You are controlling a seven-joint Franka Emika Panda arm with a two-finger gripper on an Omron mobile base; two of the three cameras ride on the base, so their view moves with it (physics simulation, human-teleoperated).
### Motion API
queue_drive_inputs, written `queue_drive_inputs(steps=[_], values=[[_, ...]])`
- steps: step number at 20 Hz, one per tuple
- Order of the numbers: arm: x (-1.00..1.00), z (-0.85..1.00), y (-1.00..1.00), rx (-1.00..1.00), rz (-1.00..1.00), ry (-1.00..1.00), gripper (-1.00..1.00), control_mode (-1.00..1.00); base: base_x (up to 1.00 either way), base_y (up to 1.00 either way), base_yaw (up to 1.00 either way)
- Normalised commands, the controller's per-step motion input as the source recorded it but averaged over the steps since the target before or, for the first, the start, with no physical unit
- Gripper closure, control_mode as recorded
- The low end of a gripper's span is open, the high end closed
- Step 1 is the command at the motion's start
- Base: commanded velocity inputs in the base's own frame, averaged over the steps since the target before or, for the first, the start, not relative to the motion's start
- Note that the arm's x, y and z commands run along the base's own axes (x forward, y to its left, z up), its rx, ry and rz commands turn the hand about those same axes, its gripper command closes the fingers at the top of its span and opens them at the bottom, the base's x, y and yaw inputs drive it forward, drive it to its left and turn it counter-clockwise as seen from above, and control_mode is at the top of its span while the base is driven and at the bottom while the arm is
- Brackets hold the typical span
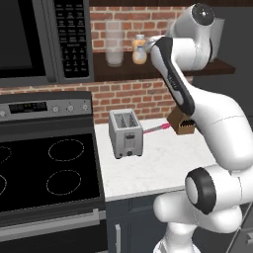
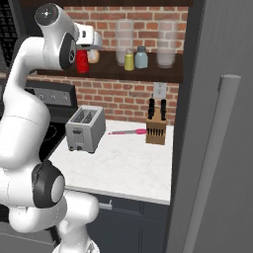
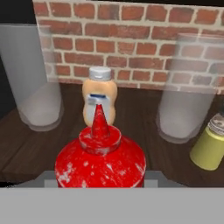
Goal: Put the shaker and condiment bottle from the counter next to their counterparts in the cabinet.
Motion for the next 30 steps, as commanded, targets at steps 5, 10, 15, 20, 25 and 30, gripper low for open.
queue_drive_inputs(steps=[5, 10, 15, 20, 25, 30], values=[[0.35, -0.19, 0.03, -0.07, 0.06, 0.00, 1.00, -1.00, 0.00, 0.00, 0.00], [0.39, -0.18, 0.00, -0.01, 0.05, 0.00, 1.00, -1.00, 0.00, 0.00, 0.00], [0.41, -0.01, 0.03, 0.00, 0.00, 0.00, 1.00, -1.00, 0.00, 0.00, 0.00], [0.29, 0.00, 0.09, 0.00, 0.00, 0.00, 1.00, -1.00, 0.00, 0.00, 0.00], [0.22, -0.02, 0.03, 0.00, 0.00, -0.02, 1.00, -1.00, 0.00, 0.00, 0.00], [0.29, -0.14, 0.00, 0.00, 0.00, -0.04, 1.00, -1.00, 0.00, 0.00, 0.00]])
